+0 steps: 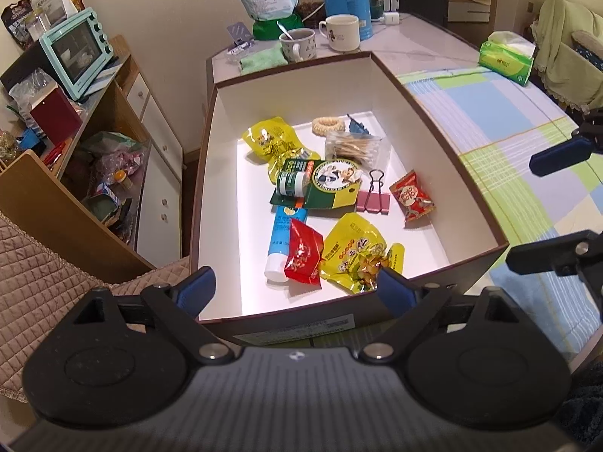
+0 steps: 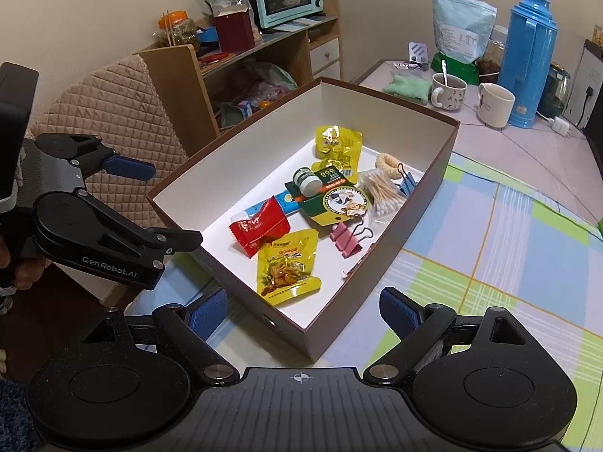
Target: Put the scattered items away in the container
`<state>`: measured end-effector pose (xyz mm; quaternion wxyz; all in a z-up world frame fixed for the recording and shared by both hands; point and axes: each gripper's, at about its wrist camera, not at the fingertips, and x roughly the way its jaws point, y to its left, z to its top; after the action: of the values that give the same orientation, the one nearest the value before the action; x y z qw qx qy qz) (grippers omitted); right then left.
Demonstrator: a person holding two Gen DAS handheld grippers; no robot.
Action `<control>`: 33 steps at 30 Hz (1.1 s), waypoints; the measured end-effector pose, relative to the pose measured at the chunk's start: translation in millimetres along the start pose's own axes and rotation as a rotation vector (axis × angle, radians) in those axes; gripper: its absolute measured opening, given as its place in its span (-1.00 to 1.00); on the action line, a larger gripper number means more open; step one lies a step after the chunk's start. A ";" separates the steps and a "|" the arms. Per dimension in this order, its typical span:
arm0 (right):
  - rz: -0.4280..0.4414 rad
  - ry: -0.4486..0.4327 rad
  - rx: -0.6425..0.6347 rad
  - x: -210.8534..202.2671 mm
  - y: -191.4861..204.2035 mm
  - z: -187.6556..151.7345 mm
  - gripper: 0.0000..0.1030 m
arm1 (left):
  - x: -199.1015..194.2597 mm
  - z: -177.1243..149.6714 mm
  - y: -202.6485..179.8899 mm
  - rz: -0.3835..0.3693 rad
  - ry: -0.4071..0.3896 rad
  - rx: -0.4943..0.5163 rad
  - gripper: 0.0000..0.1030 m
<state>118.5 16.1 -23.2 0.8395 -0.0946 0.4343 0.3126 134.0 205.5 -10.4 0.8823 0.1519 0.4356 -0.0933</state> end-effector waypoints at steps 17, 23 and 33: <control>0.068 -0.034 -0.060 -15.7 -7.3 -14.7 0.76 | -21.0 -7.7 -29.5 0.086 0.021 -0.070 0.76; 0.096 -0.032 -0.081 -28.9 -16.0 -28.2 0.76 | -30.8 -10.7 -49.3 0.143 0.037 -0.095 0.76; 0.143 -0.023 -0.113 -42.9 -22.8 -45.3 0.76 | -49.4 -20.3 -72.4 0.185 0.037 -0.145 0.78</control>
<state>83.7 -40.3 -19.4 0.8135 -0.1068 0.4118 0.3965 67.7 146.4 3.8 0.8875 0.1290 0.4418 0.0229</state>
